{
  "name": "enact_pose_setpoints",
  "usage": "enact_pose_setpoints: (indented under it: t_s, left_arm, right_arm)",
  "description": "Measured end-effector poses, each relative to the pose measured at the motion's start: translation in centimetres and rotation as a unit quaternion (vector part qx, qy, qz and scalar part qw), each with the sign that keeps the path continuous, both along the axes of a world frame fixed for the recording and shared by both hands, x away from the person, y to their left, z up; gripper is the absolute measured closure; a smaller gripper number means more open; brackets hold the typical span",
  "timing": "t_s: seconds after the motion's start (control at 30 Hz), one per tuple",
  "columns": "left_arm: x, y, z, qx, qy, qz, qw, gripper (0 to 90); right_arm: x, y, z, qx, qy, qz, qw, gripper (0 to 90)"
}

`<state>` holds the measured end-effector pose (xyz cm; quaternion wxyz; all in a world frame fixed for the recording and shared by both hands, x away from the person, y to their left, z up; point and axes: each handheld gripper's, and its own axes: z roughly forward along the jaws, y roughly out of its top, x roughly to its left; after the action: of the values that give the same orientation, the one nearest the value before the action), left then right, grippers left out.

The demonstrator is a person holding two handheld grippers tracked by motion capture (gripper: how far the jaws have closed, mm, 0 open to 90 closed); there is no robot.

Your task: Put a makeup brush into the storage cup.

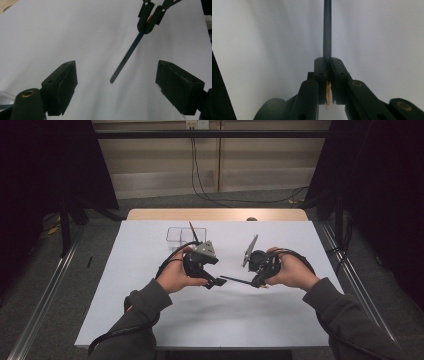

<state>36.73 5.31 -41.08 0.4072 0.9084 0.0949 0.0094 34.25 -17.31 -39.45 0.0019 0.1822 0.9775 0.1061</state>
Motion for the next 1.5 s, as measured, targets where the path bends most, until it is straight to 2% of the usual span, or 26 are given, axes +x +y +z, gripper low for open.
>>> enact_pose_setpoints:
  t_s: [0.1, 0.13, 0.2, 0.33, 0.4, 0.43, 0.47, 0.67, 0.8, 0.9, 0.93, 0.97, 1.03, 1.07, 1.2, 1.27, 1.33, 1.5]
  left_arm:
    - [0.0, -0.3, -0.1, 0.010, -0.005, -0.009, 0.9999, 18.9]
    - [-0.1, -0.4, -0.2, 0.008, -0.002, -0.013, 0.9999, 20.5]
    - [-0.1, -0.6, -0.1, 0.022, -0.006, -0.020, 0.9995, 21.9]
    - [-0.1, -0.8, -0.4, 0.030, -0.008, -0.029, 0.9991, 26.6]
    - [0.0, -0.9, -0.5, 0.043, -0.007, -0.040, 0.9982, 30.1]
    - [-0.1, -1.0, -0.6, 0.043, -0.011, -0.037, 0.9984, 31.1]
    - [0.0, -1.0, -0.5, 0.051, -0.011, -0.044, 0.9977, 33.7]
    - [-0.1, -1.2, -0.5, 0.055, -0.018, -0.059, 0.9965, 51.4]
    - [-0.2, -1.3, -0.5, 0.055, -0.018, -0.060, 0.9965, 57.0]
    - [-0.1, -1.3, -0.4, 0.068, -0.011, -0.074, 0.9949, 62.7]
    - [-0.1, -1.3, -0.4, 0.067, -0.010, -0.074, 0.9949, 63.5]
    - [-0.2, -1.3, -0.5, 0.060, -0.015, -0.065, 0.9960, 63.5]
    - [-0.2, -1.2, -0.4, 0.059, -0.014, -0.069, 0.9958, 65.7]
    - [-0.2, -1.2, -0.4, 0.059, -0.013, -0.066, 0.9960, 65.9]
    - [-0.1, -1.2, -0.4, 0.066, -0.001, -0.063, 0.9959, 69.4]
    - [-0.1, -1.2, -0.4, 0.071, -0.001, -0.063, 0.9955, 70.1]
    - [-0.2, -1.2, -0.4, 0.073, 0.002, -0.063, 0.9954, 71.8]
    - [-0.1, -1.3, -0.5, 0.081, 0.000, -0.064, 0.9947, 72.6]
  right_arm:
    - [-0.1, 0.1, 0.1, 0.000, 0.000, -0.002, 1.0000, 85.1]
    - [-0.1, 0.1, 0.1, -0.002, 0.004, 0.000, 1.0000, 85.1]
    - [-0.2, 0.1, 0.2, 0.000, 0.004, -0.001, 1.0000, 85.1]
    - [-0.2, 0.2, 0.2, -0.002, 0.003, 0.007, 1.0000, 85.1]
    - [-0.2, 0.3, 0.2, -0.001, 0.003, 0.008, 1.0000, 85.1]
    - [-0.2, 0.2, 0.3, -0.001, 0.002, 0.010, 0.9999, 85.1]
    - [-0.2, 0.2, 0.3, 0.001, 0.003, 0.011, 0.9999, 85.0]
    - [-0.2, 0.4, 0.4, 0.003, 0.000, 0.017, 0.9998, 85.1]
    - [-0.2, 0.6, 0.6, 0.004, -0.003, 0.018, 0.9998, 85.1]
    - [-0.2, 0.7, 0.7, 0.005, -0.005, 0.024, 0.9997, 85.0]
    - [-0.2, 0.8, 0.7, 0.004, -0.002, 0.022, 0.9997, 85.0]
    - [-0.2, 0.8, 0.7, 0.004, -0.003, 0.025, 0.9997, 85.0]
    - [-0.3, 0.9, 0.8, 0.001, 0.000, 0.018, 0.9998, 85.0]
    - [-0.2, 0.9, 0.8, 0.003, -0.003, 0.025, 0.9997, 85.1]
    - [-0.2, 0.9, 0.9, 0.005, -0.005, 0.030, 0.9995, 85.0]
    - [-0.4, 1.1, 0.8, 0.002, -0.003, 0.022, 0.9997, 85.0]
    - [-0.2, 1.1, 0.8, 0.004, -0.003, 0.035, 0.9994, 85.1]
    - [-0.3, 1.4, 0.7, 0.002, -0.003, 0.038, 0.9993, 85.0]
